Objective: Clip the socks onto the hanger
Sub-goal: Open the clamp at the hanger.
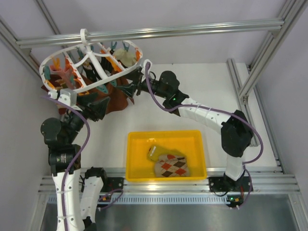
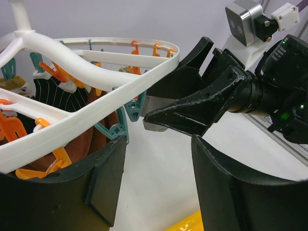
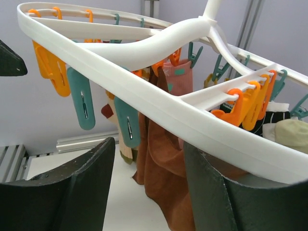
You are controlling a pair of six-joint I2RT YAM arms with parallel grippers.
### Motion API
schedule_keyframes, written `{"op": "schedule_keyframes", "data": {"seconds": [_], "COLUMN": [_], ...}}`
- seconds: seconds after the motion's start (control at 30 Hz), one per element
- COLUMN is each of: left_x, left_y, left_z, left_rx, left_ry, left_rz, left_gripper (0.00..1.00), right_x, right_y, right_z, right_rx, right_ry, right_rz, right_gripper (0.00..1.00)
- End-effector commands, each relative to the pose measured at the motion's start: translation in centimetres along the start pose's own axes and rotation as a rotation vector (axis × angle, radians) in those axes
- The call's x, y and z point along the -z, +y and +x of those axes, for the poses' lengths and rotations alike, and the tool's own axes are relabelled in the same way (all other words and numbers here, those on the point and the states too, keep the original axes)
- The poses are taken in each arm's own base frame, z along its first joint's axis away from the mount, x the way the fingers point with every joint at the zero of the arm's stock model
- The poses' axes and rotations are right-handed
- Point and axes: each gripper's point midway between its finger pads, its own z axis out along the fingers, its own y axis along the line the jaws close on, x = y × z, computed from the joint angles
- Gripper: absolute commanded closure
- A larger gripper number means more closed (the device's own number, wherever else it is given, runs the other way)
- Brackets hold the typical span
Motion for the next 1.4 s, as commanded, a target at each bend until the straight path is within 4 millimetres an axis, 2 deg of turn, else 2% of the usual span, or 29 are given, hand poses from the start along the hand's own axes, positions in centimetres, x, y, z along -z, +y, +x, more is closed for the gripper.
{"op": "schedule_keyframes", "data": {"seconds": [0.0,0.23,0.7,0.8,0.93,1.0,1.1,1.2,1.3,1.37], "left_x": [0.2,-0.1,-2.1,-2.6,-3.0,-3.1,-3.0,-2.7,-2.4,-2.2], "left_y": [0.0,0.3,0.0,0.1,-0.1,-0.4,-0.8,-0.9,-1.0,-1.7], "left_z": [-2.2,-1.8,-3.3,-3.5,-4.0,-4.0,-4.7,-4.2,-2.9,-2.5], "left_rx": [-0.042,0.013,0.162,0.186,0.202,0.201,0.201,0.227,0.283,0.328], "left_ry": [-0.065,-0.072,-0.077,-0.067,-0.049,-0.036,-0.01,0.031,0.08,0.099], "left_rz": [-0.023,-0.032,0.018,0.016,0.027,0.036,0.034,0.02,0.011,0.036], "left_gripper": [0.38,0.38,0.36,0.36,0.36,0.36,0.36,0.36,0.37,0.37], "right_x": [-1.4,-1.5,-2.4,-2.3,-2.2,-2.2,-2.2,-2.2,-2.1,-2.0], "right_y": [0.9,1.2,2.3,2.5,2.6,2.4,2.4,3.0,4.0,4.7], "right_z": [-5.1,-4.4,-3.7,-3.9,-4.0,-4.2,-5.0,-5.8,-6.2,-6.3], "right_rx": [0.05,0.009,-0.005,-0.004,-0.012,-0.019,-0.028,-0.045,-0.061,-0.068], "right_ry": [-0.139,-0.123,-0.107,-0.107,-0.103,-0.104,-0.111,-0.12,-0.122,-0.117], "right_rz": [-0.017,-0.016,-0.099,-0.11,-0.11,-0.096,-0.077,-0.078,-0.109,-0.124], "right_gripper": [0.42,0.44,0.48,0.54,0.76,0.82,1.0,1.0,1.0,1.0]}}
